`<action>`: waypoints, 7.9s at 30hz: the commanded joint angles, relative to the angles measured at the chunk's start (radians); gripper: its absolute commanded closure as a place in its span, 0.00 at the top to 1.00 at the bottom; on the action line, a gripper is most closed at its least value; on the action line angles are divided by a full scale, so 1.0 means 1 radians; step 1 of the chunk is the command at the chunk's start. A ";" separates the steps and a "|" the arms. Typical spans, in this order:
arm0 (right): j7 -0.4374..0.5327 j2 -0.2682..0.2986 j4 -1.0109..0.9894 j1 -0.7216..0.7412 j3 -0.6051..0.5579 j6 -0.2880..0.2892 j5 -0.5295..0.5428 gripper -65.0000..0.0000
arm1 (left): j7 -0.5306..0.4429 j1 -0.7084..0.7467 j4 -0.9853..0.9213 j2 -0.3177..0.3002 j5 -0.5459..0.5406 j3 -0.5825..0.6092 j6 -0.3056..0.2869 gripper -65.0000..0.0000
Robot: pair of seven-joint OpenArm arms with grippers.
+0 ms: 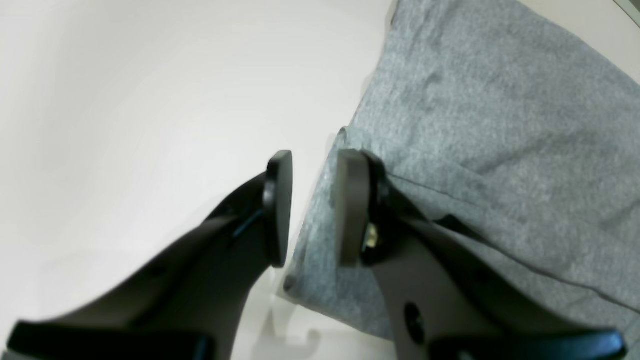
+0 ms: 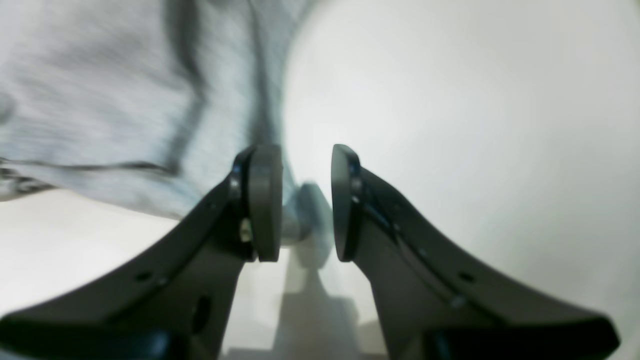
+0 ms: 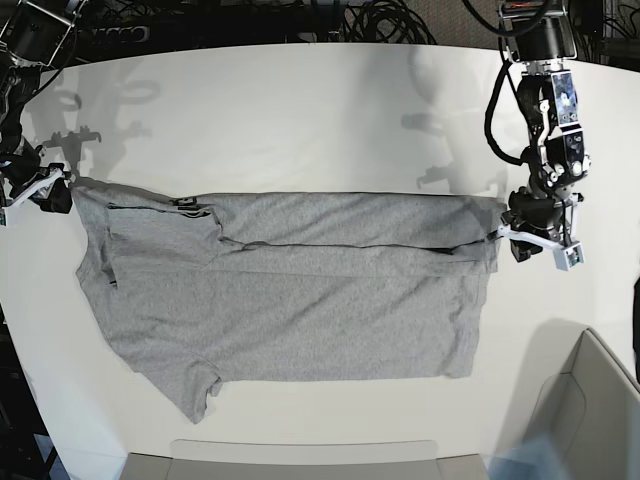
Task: Fold the T-shirt properly
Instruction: 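Open both grippers and release the folded shoulder edge, then regrasp the folded edge corners with both grippers, then drag the folded shirt toward the robot with both grippers, then release the shirt and reach both grippers toward the hem corners, then grasp the hem corners with both grippers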
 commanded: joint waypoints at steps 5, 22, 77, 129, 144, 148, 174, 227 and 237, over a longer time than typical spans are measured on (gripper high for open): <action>0.022 0.025 -0.068 0.035 0.006 0.008 0.020 0.27 | -0.020 0.012 0.051 -0.010 -0.002 -0.003 -0.003 0.25; 0.021 0.006 -0.188 0.048 -0.184 0.077 0.177 0.27 | -0.020 0.028 0.058 -0.010 -0.005 -0.006 0.000 0.25; 0.021 0.026 -0.182 0.051 -0.185 0.081 0.172 0.00 | -0.010 0.023 -0.230 -0.035 -0.223 0.087 -0.066 0.00; 0.014 0.091 0.229 -0.644 -0.079 0.081 0.292 0.00 | 0.048 0.689 0.160 -0.095 -0.224 -0.223 -0.074 0.00; 0.021 0.092 0.234 -0.618 -0.055 0.081 0.295 0.10 | 0.048 0.691 0.249 -0.095 -0.224 -0.224 -0.069 0.23; 0.021 0.092 0.234 -0.600 -0.013 0.081 0.297 0.14 | 0.066 0.691 0.267 -0.095 -0.224 -0.226 -0.068 0.24; -0.144 -0.058 0.599 -0.077 -0.072 0.078 -0.240 0.14 | 0.263 0.348 0.451 -0.093 -0.224 -0.201 -0.071 0.14; 0.400 -0.115 -0.536 0.709 -0.604 -0.073 -0.414 0.23 | 0.273 0.224 0.307 0.016 -0.223 -0.166 -0.071 0.14; 0.482 -0.113 -0.593 0.738 -0.609 -0.078 -0.418 0.23 | 0.269 0.213 0.301 0.017 -0.223 -0.166 -0.072 0.14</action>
